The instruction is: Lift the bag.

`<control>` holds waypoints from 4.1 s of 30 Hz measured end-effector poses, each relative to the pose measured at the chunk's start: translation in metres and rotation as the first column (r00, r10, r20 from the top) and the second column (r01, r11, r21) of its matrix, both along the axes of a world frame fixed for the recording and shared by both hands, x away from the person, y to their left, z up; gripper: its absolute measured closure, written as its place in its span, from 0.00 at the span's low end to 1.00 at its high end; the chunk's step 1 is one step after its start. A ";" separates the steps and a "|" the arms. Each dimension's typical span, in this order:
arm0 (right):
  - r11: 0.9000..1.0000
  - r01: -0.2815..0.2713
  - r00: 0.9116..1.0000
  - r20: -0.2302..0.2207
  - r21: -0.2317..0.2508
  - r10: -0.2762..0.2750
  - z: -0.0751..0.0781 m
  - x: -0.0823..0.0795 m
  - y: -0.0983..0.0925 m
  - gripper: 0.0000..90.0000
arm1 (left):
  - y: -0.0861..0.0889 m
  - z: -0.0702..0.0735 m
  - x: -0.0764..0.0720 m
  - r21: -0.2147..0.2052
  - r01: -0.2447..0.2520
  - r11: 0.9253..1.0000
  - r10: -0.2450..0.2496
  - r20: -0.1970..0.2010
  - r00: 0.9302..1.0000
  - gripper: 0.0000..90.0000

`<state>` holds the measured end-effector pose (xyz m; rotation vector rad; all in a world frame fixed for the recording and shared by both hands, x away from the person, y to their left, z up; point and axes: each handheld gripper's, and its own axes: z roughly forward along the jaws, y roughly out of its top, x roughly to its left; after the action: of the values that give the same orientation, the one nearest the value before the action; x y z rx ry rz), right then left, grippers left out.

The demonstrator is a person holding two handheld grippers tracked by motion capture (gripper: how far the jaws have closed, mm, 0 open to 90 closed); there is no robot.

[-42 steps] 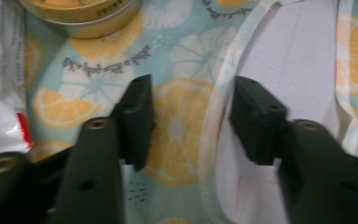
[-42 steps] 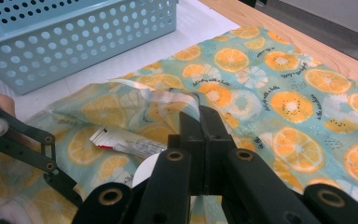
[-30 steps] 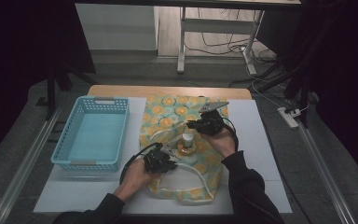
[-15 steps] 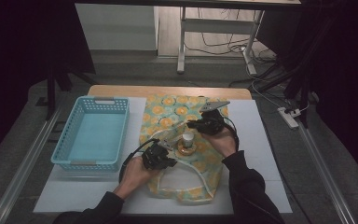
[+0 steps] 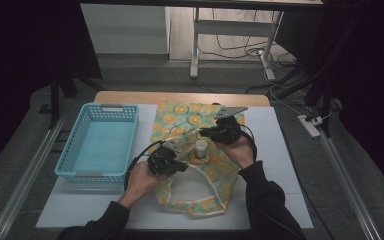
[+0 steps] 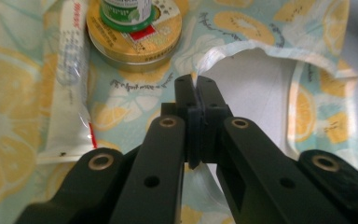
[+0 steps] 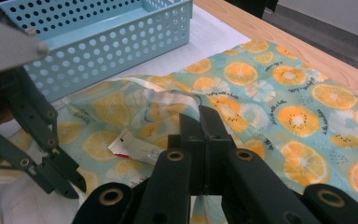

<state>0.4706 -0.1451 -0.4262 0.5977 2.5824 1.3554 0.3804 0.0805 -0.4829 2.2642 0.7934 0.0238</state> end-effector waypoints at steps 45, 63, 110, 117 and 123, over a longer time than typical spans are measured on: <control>0.998 -0.052 0.998 0.040 -0.029 0.053 0.061 -0.017 0.007 1.00 | 0.036 0.115 0.028 -0.123 0.015 0.992 -0.005 0.084 0.996 1.00; 0.997 -0.076 0.994 0.078 -0.027 0.078 0.101 -0.022 0.024 1.00 | 0.047 0.162 0.032 -0.212 0.019 0.977 0.013 0.151 0.988 1.00; 1.000 -0.002 0.974 0.227 -0.009 0.004 0.199 -0.018 0.035 1.00 | 0.057 0.260 0.050 -0.270 -0.055 0.961 0.144 0.321 0.936 1.00; 0.999 0.022 0.979 0.202 -0.031 -0.016 0.187 -0.007 0.038 1.00 | 0.052 0.249 0.059 -0.239 -0.069 0.969 0.149 0.336 0.930 0.99; 0.999 0.037 0.984 0.178 -0.040 -0.029 0.179 0.000 0.039 1.00 | 0.051 0.240 0.068 -0.229 -0.085 0.970 0.156 0.316 0.936 0.98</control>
<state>0.4707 -0.1065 -0.2474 0.4866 2.4423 1.2772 0.4485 0.1315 -0.2424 1.9371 0.7150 0.3541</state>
